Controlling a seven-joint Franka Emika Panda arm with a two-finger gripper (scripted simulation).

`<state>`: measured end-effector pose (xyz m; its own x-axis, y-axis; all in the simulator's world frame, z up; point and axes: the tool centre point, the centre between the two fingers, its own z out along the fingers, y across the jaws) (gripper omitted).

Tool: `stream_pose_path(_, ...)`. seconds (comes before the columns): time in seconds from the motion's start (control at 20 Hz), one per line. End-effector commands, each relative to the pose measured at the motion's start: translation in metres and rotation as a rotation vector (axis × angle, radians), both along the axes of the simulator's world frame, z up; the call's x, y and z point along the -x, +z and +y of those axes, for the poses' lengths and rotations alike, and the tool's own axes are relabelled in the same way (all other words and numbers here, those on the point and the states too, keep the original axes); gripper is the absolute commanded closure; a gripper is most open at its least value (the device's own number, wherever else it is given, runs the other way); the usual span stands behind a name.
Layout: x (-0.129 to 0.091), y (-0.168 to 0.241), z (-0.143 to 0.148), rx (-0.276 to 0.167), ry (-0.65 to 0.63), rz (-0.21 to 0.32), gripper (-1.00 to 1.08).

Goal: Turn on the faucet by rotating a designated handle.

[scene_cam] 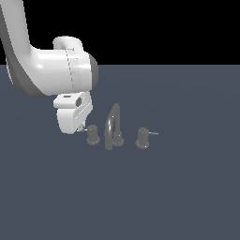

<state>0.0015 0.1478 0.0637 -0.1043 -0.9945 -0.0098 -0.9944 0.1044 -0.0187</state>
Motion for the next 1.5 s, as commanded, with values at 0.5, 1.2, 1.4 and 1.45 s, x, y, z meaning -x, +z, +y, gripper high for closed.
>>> stream_pose_path(0.5, 0.033, 0.000, -0.003, 0.001, 0.029, 0.009, 1.08)
stream_pose_path(1.2, 0.055, 0.000, -0.034, 0.001, 0.005, 0.016, 1.08)
stream_pose_path(1.4, 0.053, 0.000, -0.062, 0.006, -0.010, 0.019, 1.08)
stream_pose_path(1.45, 0.052, 0.000, -0.069, 0.007, -0.013, 0.020, 1.08)
